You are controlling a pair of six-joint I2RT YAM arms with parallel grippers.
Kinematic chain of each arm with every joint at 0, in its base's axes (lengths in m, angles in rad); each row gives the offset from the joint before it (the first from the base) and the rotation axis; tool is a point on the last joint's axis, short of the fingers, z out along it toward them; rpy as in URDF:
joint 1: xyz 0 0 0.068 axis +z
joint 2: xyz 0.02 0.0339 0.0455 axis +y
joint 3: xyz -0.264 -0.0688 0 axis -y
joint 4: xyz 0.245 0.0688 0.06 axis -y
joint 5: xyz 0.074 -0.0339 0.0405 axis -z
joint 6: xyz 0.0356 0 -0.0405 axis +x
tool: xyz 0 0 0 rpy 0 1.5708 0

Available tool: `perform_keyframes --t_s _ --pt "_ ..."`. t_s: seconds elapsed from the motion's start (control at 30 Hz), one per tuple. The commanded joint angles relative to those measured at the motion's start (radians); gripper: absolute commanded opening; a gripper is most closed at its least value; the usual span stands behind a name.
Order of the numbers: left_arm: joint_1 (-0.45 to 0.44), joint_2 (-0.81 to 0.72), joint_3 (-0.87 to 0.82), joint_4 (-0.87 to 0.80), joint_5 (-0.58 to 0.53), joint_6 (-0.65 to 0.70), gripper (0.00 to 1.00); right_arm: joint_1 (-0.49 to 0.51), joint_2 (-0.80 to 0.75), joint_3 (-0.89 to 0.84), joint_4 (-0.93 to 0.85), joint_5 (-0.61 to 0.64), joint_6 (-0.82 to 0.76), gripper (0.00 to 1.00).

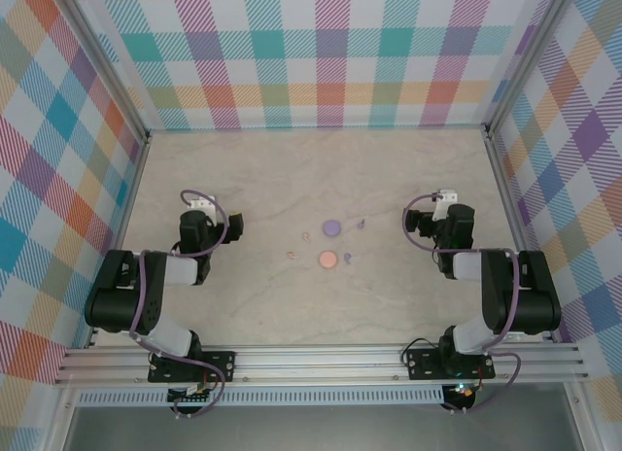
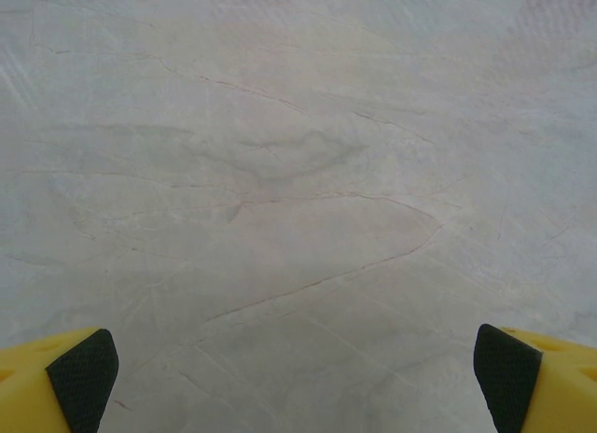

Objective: Insert the wireless bluetooth earbuds into the charging case

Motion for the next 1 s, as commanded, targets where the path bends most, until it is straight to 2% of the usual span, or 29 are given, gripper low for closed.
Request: perform_keyframes --t_s 0.0,0.07,0.23,0.37,0.43,0.57,0.67,0.83,0.9,0.97 --pt "0.013 -0.105 -0.013 -0.026 -0.054 -0.034 1.00 0.005 -0.079 0.091 -0.187 0.000 0.011 1.00" --pt "0.014 -0.179 0.025 -0.179 -0.077 -0.067 1.00 0.007 -0.104 0.168 -0.382 0.014 0.047 1.00" --pt "0.014 -0.350 0.137 -0.545 -0.026 -0.181 1.00 0.005 -0.146 0.268 -0.651 -0.007 0.124 1.00" --pt "0.012 -0.459 0.188 -0.742 0.016 -0.314 1.00 0.005 -0.142 0.385 -0.890 -0.019 0.182 1.00" --pt "0.012 -0.495 0.196 -0.790 0.086 -0.399 1.00 0.006 -0.123 0.434 -0.978 -0.095 0.182 1.00" --pt "-0.016 -0.524 0.200 -0.875 0.254 -0.505 1.00 0.007 -0.099 0.461 -1.042 -0.302 0.198 1.00" --pt "-0.060 -0.534 0.202 -0.953 0.313 -0.546 1.00 0.015 -0.112 0.442 -1.053 -0.417 0.221 1.00" --pt "-0.204 -0.511 0.199 -0.992 0.352 -0.581 1.00 0.086 -0.140 0.402 -1.069 -0.525 0.246 1.00" --pt "-0.266 -0.492 0.203 -0.991 0.349 -0.592 1.00 0.141 -0.140 0.398 -1.094 -0.518 0.247 0.99" --pt "-0.325 -0.467 0.210 -0.987 0.337 -0.602 0.99 0.200 -0.138 0.388 -1.096 -0.505 0.268 0.94"
